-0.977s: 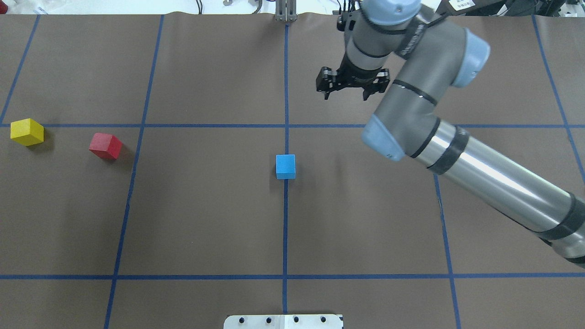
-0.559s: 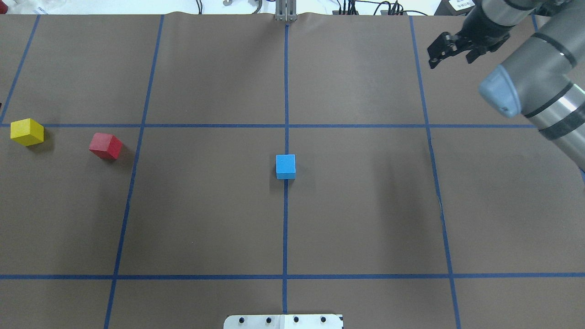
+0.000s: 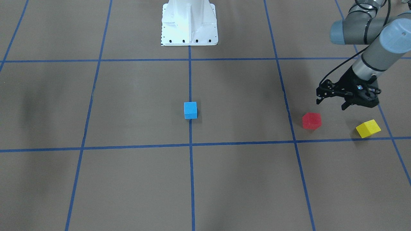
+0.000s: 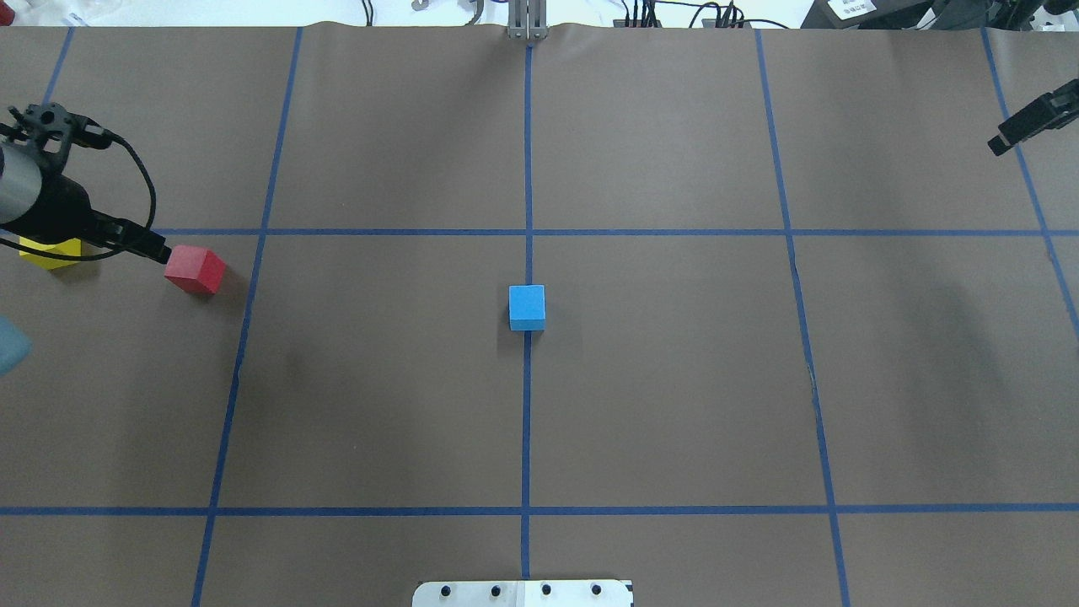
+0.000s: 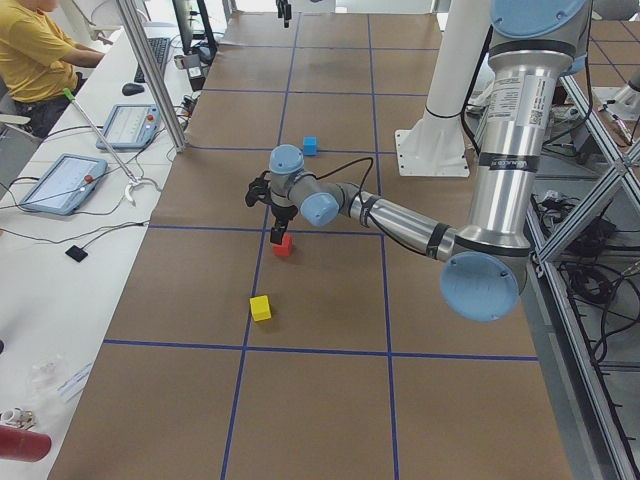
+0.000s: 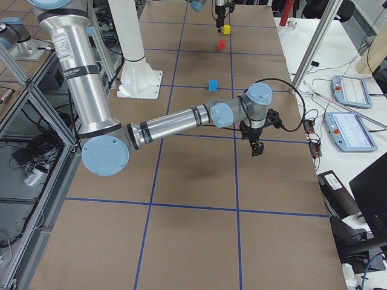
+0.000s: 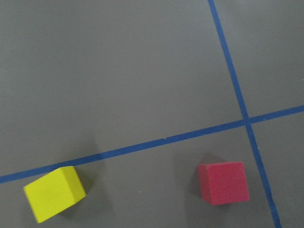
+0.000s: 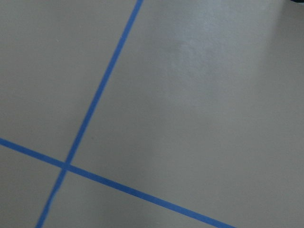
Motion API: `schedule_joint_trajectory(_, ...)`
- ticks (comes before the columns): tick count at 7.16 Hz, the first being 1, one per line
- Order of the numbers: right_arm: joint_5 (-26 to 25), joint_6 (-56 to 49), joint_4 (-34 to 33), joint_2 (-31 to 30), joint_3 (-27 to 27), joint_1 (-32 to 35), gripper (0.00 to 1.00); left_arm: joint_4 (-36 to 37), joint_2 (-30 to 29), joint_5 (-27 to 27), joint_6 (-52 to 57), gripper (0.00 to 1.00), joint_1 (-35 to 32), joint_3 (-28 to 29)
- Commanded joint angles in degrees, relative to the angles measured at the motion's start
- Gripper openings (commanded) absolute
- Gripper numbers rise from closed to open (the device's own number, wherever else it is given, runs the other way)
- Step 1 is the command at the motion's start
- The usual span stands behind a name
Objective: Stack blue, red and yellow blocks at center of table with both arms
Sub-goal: 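Move the left gripper down onto the red cube and close it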
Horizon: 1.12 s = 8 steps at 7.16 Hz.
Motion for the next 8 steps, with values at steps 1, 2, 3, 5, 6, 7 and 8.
schedule_joint_trajectory(1,1.1,-3.9,0.0,-2.1,0.0,2.1,0.99,-0.1,-6.7,0.7,-1.6,0.99,1.8,8.8)
schedule_joint_trajectory(2,1.1,-3.9,0.0,-2.0,0.0,2.1,1.00,-0.1,-6.9,0.6,-1.2,0.99,1.8,10.5)
schedule_joint_trajectory(3,1.1,-3.9,0.0,-2.0,0.0,2.1,1.00,-0.1,-7.4,0.4,-1.2,0.99,1.8,11.9)
schedule_joint_trajectory(5,0.9,-3.8,0.0,-2.0,-0.1,2.1,1.00,-0.3,-8.0,0.5,-1.2,0.99,3.2,14.1)
schedule_joint_trajectory(6,0.8,-3.9,0.0,-2.0,-0.2,2.0,1.00,-0.3,-8.1,0.5,-1.2,0.99,4.5,14.2)
schedule_joint_trajectory(7,0.7,-3.8,0.0,-2.0,-0.2,2.0,1.00,-0.4,-8.1,0.4,-1.6,0.80,5.2,14.2)
schedule_joint_trajectory(8,0.8,-3.8,0.0,-2.0,-0.3,2.0,1.00,-0.6,-8.1,0.3,-1.6,0.38,5.3,14.2)
